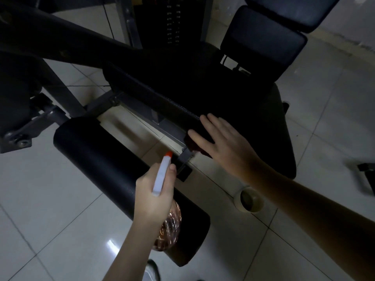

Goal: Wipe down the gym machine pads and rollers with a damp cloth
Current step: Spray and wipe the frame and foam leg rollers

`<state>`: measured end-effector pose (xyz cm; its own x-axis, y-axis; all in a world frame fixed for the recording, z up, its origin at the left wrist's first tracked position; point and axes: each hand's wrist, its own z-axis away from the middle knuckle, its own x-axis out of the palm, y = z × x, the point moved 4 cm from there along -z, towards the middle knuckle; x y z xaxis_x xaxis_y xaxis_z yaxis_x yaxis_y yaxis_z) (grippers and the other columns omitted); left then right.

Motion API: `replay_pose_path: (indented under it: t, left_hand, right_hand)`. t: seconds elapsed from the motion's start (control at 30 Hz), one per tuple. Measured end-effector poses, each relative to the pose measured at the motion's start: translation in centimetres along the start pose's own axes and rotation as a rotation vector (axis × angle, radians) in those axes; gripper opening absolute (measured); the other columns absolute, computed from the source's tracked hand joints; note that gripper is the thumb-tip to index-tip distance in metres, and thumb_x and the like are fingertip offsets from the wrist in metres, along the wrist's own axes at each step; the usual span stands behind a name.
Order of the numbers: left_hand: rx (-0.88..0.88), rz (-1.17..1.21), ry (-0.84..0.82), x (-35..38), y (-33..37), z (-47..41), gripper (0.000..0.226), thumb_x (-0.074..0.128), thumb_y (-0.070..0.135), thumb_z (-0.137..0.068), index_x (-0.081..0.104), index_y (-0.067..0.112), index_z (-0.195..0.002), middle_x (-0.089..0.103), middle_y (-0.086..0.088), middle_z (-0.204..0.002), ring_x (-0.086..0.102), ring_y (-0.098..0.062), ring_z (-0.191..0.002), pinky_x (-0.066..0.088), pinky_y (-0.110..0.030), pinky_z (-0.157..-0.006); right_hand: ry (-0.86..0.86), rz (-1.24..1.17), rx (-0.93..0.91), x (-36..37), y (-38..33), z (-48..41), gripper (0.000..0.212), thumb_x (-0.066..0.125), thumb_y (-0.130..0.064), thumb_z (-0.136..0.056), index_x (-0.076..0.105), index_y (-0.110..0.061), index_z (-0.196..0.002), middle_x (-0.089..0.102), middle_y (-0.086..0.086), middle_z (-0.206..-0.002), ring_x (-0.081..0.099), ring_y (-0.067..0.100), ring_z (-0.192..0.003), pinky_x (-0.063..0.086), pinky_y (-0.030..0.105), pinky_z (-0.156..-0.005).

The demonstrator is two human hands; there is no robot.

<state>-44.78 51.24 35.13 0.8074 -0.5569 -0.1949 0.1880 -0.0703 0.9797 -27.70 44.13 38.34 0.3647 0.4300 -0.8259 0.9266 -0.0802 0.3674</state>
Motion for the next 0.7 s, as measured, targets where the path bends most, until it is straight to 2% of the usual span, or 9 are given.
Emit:
replay_pose_path:
  t: [0.1, 0.17, 0.23, 0.37, 0.47, 0.57, 0.67, 0.7]
  left_hand:
    - [-0.001, -0.004, -0.007, 0.0, 0.0, -0.1, 0.039, 0.048, 0.043, -0.082, 0.066, 0.008, -0.083, 0.055, -0.001, -0.056, 0.051, -0.011, -0.047, 0.038, -0.014, -0.046]
    - [-0.003, 0.009, -0.007, 0.0, 0.0, -0.2, 0.034, 0.048, 0.044, -0.081, 0.065, 0.014, -0.080, 0.057, -0.005, -0.059, 0.051, -0.010, -0.049, 0.039, -0.014, -0.047]
    - [-0.008, 0.011, -0.013, 0.0, 0.0, -0.3, 0.024, 0.049, 0.044, -0.081, 0.063, 0.025, -0.080, 0.058, -0.005, -0.060, 0.052, -0.009, -0.049, 0.040, -0.015, -0.047]
    - [-0.011, 0.016, 0.000, 0.0, 0.1, -0.5, 0.026, 0.049, 0.044, -0.081, 0.063, 0.022, -0.078, 0.058, -0.006, -0.059, 0.053, -0.010, -0.051, 0.042, -0.017, -0.049]
    - [-0.005, -0.022, 0.000, 0.3, -0.4, -0.5, 0.024, 0.054, 0.031, -0.090, 0.064, 0.013, -0.078, 0.053, 0.005, -0.053, 0.049, -0.006, -0.046, 0.041, -0.019, -0.048]
    - [0.001, -0.053, -0.009, 0.5, -0.5, -0.3, 0.022, 0.056, 0.022, -0.093, 0.059, 0.014, -0.072, 0.051, 0.012, -0.049, 0.045, -0.006, -0.042, 0.037, -0.019, -0.046]
    - [0.006, -0.033, 0.002, 0.2, -0.3, -0.3, 0.028, 0.053, 0.035, -0.089, 0.059, 0.013, -0.072, 0.050, 0.007, -0.050, 0.043, -0.007, -0.042, 0.036, -0.020, -0.045]
    - [0.010, -0.018, 0.008, 0.0, -0.2, -0.4, 0.034, 0.050, 0.041, -0.085, 0.062, 0.011, -0.075, 0.053, 0.003, -0.053, 0.044, -0.008, -0.042, 0.038, -0.022, -0.045]
  right_hand:
    - [-0.101, 0.088, -0.058, 0.4, 0.1, 1.1, 0.070, 0.048, -0.041, -0.083, 0.025, -0.014, -0.143, 0.050, 0.023, -0.136, 0.049, 0.036, -0.125, 0.033, 0.045, -0.104]
    - [-0.190, 0.153, -0.070, 0.9, 0.2, 1.5, 0.085, 0.052, -0.055, -0.079, 0.023, -0.011, -0.145, 0.040, 0.021, -0.144, 0.041, 0.036, -0.132, 0.029, 0.047, -0.108]
    - [-0.229, 0.198, -0.036, 1.2, -0.1, 1.2, 0.087, 0.052, -0.061, -0.080, 0.026, -0.009, -0.145, 0.034, 0.019, -0.149, 0.035, 0.034, -0.136, 0.024, 0.047, -0.110]
    - [-0.271, 0.369, -0.089, 2.4, -1.5, -0.7, 0.065, 0.042, -0.033, -0.091, 0.023, -0.008, -0.148, 0.024, 0.014, -0.154, 0.024, 0.031, -0.142, 0.021, 0.047, -0.113]
    - [-0.282, 0.445, -0.151, 3.3, -2.4, -2.2, 0.055, 0.028, -0.018, -0.092, 0.029, -0.009, -0.146, 0.026, 0.012, -0.154, 0.024, 0.030, -0.142, 0.019, 0.046, -0.114]
    - [-0.281, 0.414, -0.156, 3.1, -2.4, -2.2, 0.051, 0.033, -0.018, -0.092, 0.038, -0.010, -0.142, 0.030, 0.013, -0.152, 0.027, 0.030, -0.141, 0.017, 0.046, -0.114]
    - [-0.237, 0.279, -0.134, 1.9, -1.6, -0.7, 0.047, 0.027, -0.012, -0.092, 0.050, -0.007, -0.133, 0.040, 0.014, -0.146, 0.037, 0.032, -0.136, 0.025, 0.048, -0.111]
    - [-0.220, 0.195, -0.123, 1.4, -1.2, 0.0, 0.044, 0.035, -0.012, -0.089, 0.054, -0.006, -0.128, 0.044, 0.016, -0.143, 0.041, 0.033, -0.132, 0.031, 0.049, -0.108]
